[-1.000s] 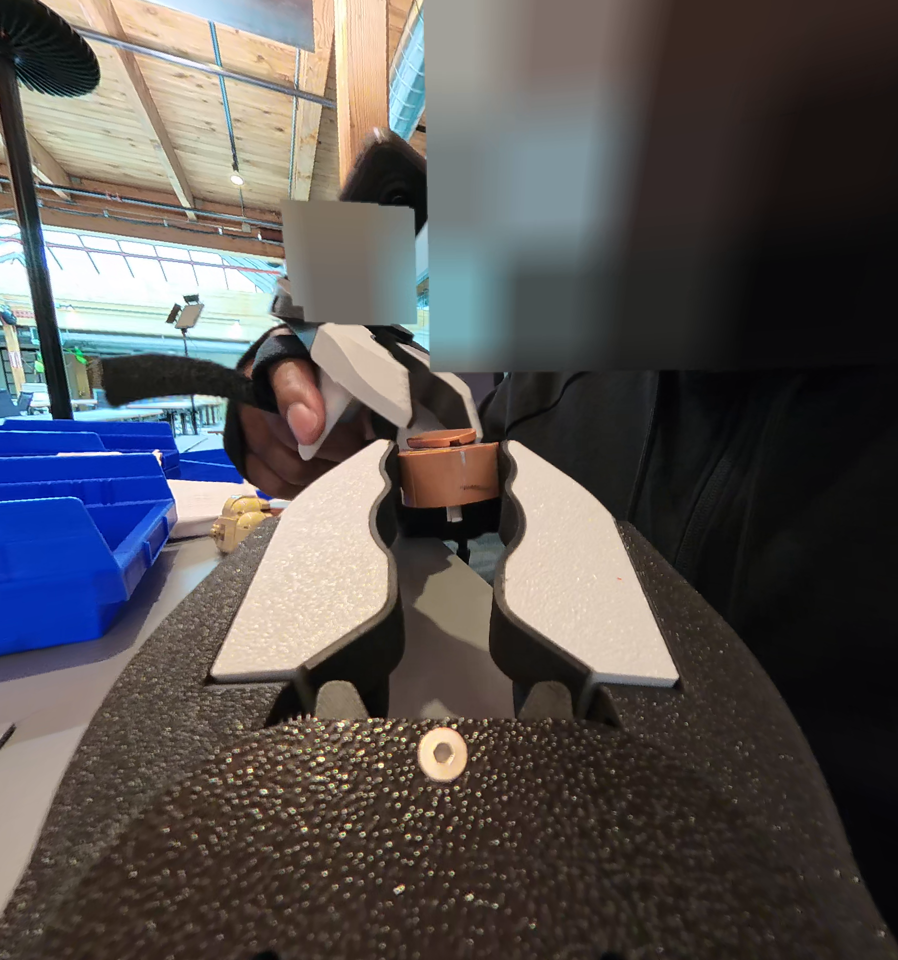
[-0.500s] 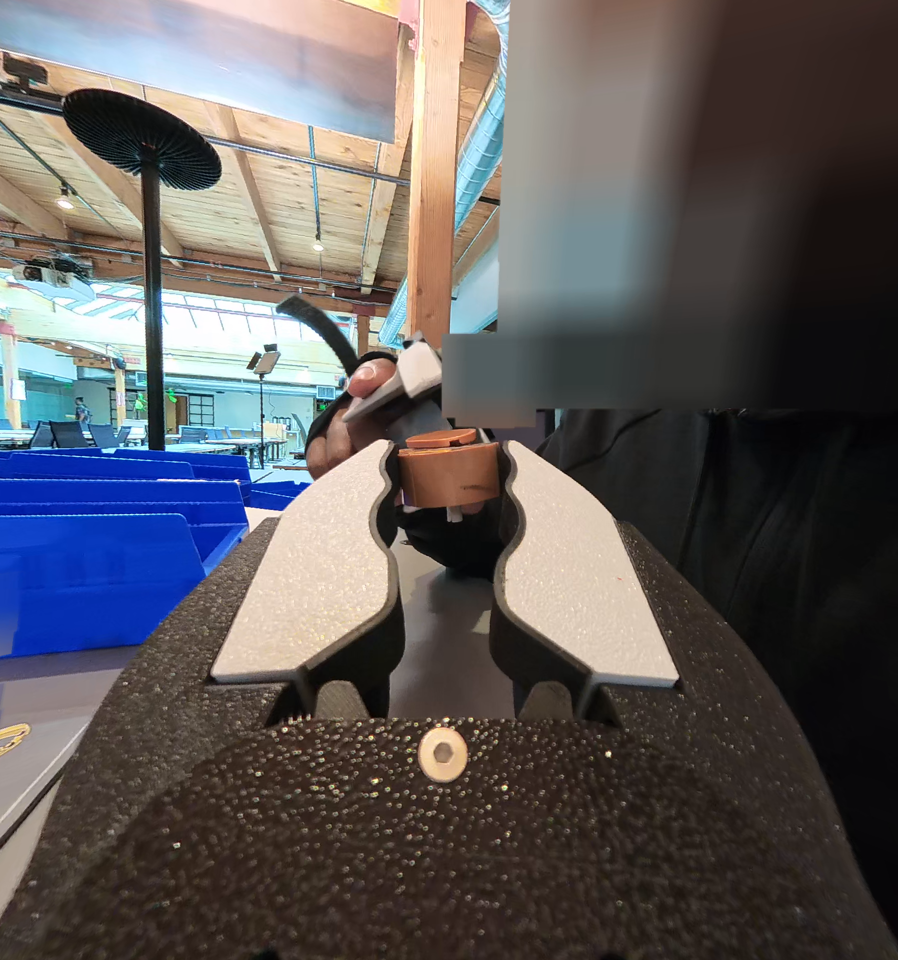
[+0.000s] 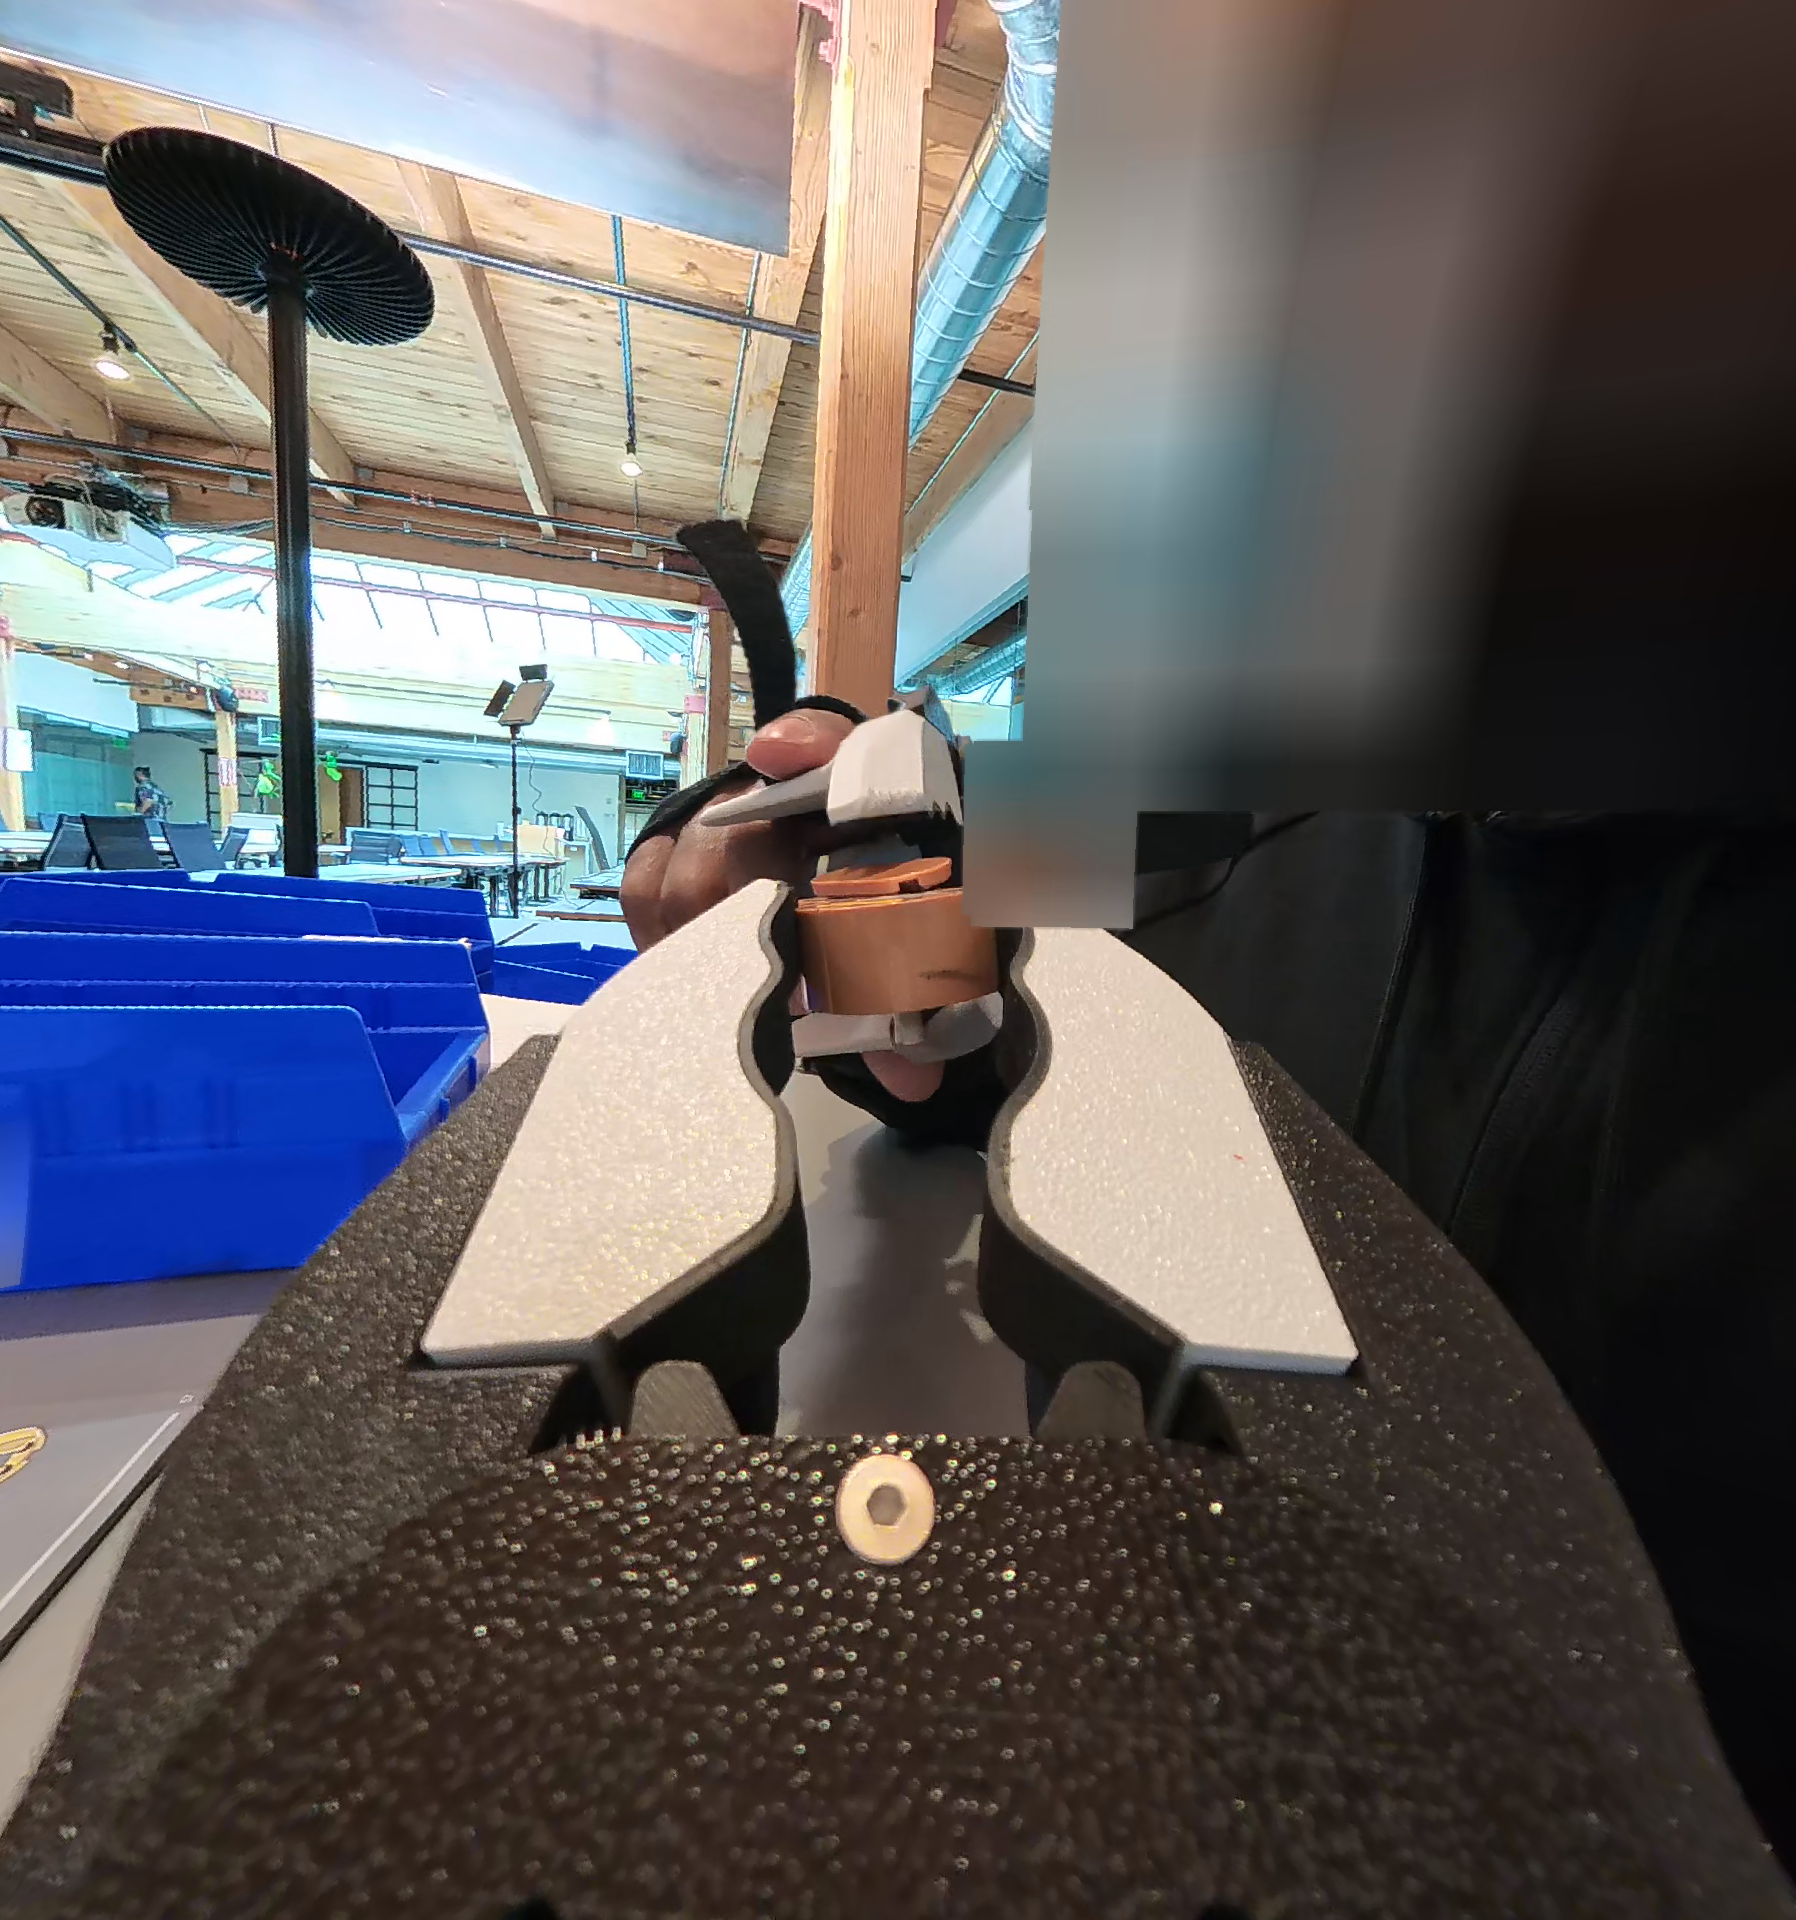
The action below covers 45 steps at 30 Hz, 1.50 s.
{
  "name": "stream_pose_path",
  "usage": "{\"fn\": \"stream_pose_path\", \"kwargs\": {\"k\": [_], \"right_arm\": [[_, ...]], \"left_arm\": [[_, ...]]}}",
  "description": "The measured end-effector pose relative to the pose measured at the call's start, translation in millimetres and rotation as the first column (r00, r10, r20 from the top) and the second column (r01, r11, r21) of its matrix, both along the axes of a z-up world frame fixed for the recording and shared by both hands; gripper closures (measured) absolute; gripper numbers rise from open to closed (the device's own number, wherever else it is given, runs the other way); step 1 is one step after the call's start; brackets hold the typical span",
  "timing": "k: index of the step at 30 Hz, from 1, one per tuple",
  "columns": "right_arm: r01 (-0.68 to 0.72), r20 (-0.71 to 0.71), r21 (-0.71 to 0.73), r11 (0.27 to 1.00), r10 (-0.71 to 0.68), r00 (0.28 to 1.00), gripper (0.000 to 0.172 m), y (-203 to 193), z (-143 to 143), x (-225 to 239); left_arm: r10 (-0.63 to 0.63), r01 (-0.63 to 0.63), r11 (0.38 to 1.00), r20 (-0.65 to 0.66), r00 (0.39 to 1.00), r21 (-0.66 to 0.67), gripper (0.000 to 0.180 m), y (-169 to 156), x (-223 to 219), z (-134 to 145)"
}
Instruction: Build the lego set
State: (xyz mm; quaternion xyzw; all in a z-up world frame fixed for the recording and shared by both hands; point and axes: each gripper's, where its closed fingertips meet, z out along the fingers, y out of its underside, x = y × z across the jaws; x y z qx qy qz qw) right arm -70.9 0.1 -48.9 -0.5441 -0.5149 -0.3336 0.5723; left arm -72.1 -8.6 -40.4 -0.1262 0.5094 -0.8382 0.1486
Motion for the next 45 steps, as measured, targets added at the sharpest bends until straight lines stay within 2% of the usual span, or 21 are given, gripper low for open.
{"fn": "stream_pose_path", "kwargs": {"k": [3,9,21,38,45], "right_arm": [[0.02,0.035,0.022,1.0,-0.021,0.999,0.135,3.4,-1.7,0.5],[0.033,0.068,0.044,0.998,-0.036,0.997,0.149,5.8,-2.3,0.4],[0.013,0.072,0.042,0.999,-0.016,0.997,0.149,4.6,-1.9,-2.3],[0.023,0.098,0.027,0.999,-0.026,0.995,0.149,2.7,-3.5,0.5],[0.032,0.05,-0.015,0.999,-0.032,0.998,0.15,2.9,-4.5,3.2]], "left_arm": [[0.001,-0.001,1.0,-0.002,1.0,0.003,0.145,-0.5,0.4,-0.6],[0.002,-0.002,1.0,-0.008,1.0,0.011,0.145,-1.5,1.3,-1.8],[-0.061,0.06,0.998,-0.044,0.997,-0.031,0.145,-1.4,0.5,-1.4],[-0.067,0.066,0.998,-0.06,0.996,-0.026,0.145,-3.2,1.8,-3.0],[-0.084,0.081,0.996,-0.092,0.992,-0.038,0.145,-1.0,4.6,-4.8]]}}
